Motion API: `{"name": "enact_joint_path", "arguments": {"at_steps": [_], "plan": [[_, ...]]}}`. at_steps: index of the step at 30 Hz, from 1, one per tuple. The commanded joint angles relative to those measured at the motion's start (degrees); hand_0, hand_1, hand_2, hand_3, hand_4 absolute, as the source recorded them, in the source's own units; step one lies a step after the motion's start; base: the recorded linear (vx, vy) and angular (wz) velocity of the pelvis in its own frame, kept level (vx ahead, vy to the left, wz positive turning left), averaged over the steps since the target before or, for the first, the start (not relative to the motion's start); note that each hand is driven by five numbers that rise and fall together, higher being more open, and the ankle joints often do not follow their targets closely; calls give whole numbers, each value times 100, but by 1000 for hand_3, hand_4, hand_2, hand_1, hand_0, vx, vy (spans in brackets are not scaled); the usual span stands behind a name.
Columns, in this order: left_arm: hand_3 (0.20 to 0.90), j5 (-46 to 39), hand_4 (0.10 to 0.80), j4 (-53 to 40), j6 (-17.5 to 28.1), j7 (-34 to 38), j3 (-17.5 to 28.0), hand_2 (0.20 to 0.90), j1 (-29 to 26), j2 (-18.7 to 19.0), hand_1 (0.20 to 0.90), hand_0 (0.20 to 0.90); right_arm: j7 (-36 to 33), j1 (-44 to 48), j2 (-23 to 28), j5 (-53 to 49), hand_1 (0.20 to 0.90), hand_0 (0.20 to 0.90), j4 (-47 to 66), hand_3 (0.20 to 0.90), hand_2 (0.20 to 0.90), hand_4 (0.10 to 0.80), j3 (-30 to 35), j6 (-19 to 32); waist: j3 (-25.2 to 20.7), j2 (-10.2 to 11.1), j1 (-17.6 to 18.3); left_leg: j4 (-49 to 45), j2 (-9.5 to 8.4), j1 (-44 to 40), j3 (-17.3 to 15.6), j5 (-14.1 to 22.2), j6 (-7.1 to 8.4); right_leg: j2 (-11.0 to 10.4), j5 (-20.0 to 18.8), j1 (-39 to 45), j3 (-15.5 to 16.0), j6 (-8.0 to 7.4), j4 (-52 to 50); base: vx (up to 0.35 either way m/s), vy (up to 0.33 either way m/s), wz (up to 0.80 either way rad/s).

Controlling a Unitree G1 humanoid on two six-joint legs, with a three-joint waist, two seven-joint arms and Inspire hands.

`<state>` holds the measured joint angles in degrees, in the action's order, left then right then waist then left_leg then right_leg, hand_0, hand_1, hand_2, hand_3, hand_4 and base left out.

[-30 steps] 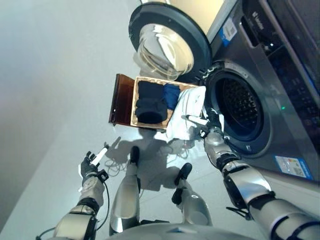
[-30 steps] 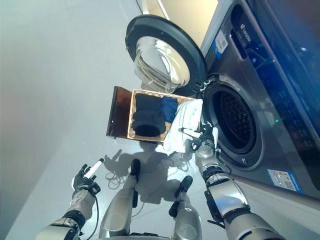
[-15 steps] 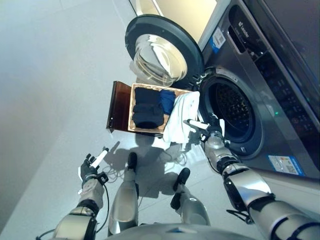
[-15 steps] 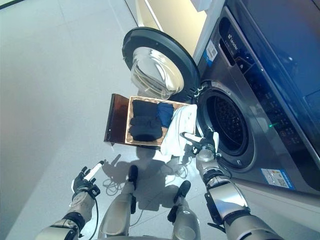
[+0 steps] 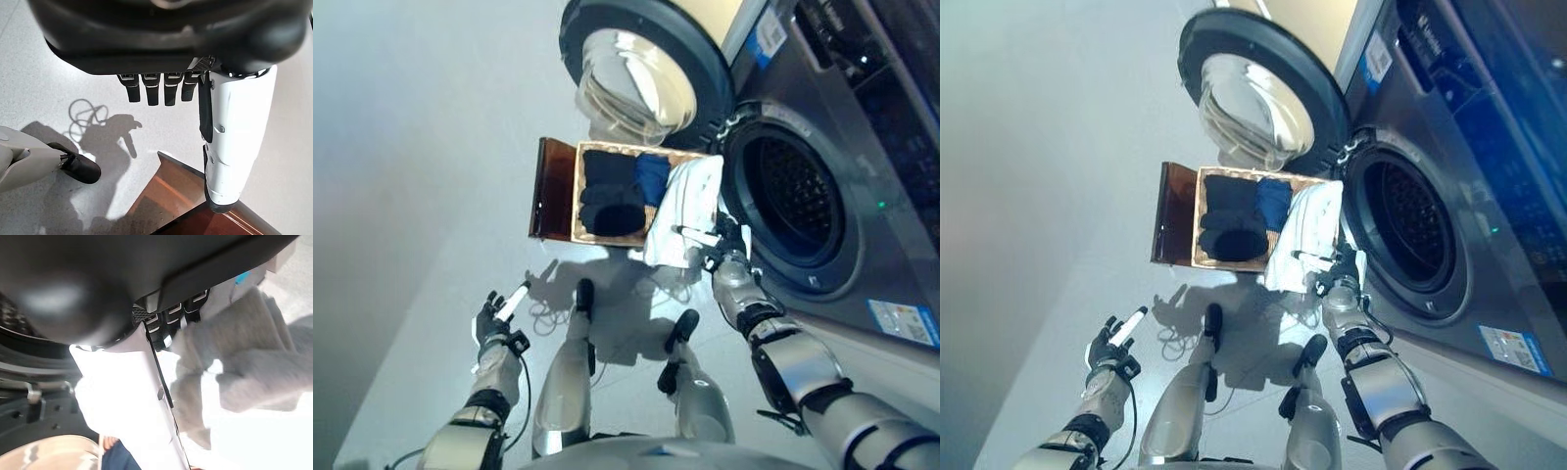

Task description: Pick up the clothes and place them into the washing machine

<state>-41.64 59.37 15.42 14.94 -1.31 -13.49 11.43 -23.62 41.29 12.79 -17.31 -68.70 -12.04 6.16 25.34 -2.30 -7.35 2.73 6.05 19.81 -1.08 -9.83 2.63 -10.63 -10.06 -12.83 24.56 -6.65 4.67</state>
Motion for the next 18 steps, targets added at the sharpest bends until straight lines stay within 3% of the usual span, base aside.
{"name": "enact_joint_path", "arguments": {"at_steps": [1, 18], "plan": [[900, -85, 800, -177, 272, 101, -226, 900, 2, 229, 900, 900, -115, 664, 265, 214, 900, 900, 245, 900, 900, 800, -207, 207, 135, 53, -90, 64, -114, 123, 257, -10, 388, -483, 574, 119, -140, -545, -733, 0, 0, 0], [900, -141, 800, -394, 343, 120, -318, 900, 63, 226, 900, 900, -169, 1527, 355, 326, 900, 900, 214, 900, 900, 800, -423, 180, 376, -106, -128, 122, -261, 376, 276, -50, 289, -578, 490, -299, -290, -566, -889, -10, 27, -1]]}}
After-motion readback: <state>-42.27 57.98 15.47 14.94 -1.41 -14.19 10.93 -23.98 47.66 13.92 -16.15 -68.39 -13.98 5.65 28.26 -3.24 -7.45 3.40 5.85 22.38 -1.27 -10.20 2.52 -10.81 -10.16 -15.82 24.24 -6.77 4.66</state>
